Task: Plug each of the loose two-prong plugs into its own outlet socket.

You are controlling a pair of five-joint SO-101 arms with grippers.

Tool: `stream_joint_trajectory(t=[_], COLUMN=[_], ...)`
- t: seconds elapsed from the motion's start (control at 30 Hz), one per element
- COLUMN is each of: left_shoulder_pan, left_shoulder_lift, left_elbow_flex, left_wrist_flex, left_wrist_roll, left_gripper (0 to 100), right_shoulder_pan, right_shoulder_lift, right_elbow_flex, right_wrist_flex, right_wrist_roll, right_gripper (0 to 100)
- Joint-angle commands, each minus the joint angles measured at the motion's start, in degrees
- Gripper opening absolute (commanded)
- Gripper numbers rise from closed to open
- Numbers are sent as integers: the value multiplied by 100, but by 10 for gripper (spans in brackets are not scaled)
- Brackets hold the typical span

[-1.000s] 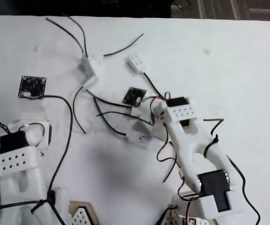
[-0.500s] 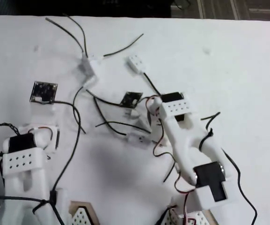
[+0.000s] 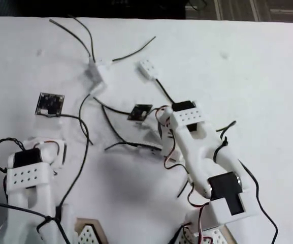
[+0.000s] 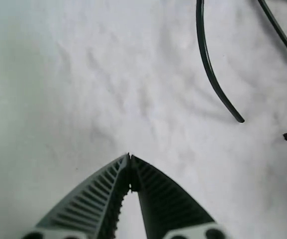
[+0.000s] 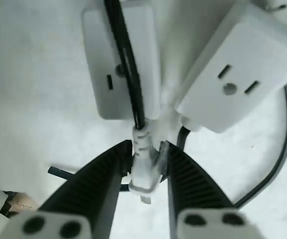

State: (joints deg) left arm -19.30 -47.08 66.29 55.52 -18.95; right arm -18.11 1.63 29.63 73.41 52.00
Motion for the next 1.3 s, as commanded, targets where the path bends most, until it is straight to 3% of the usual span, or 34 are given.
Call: stream_joint_trajectory(t=[0.0,0.9,1.13,1.27], left_shoulder_pan=[66,66,66,66], left_shoulder_lift=[-136,-101,-127,-136], left_elbow_flex=[-26,-18,62,105], left_wrist_flex=[-79,-44,-79,-79], left_wrist_roll=[-70,-70,-79,-352], left_gripper=[24,24,24,24], right_shoulder_pan=[-66,-4,40,66], right_shoulder_lift=[-31,-22,-22,-22], right_elbow_flex=[-193,88,79,79], right_wrist_flex=[75,75,154,154], right_wrist_roll=[-18,-9,-9,-9], right_gripper=[59,64,104,87])
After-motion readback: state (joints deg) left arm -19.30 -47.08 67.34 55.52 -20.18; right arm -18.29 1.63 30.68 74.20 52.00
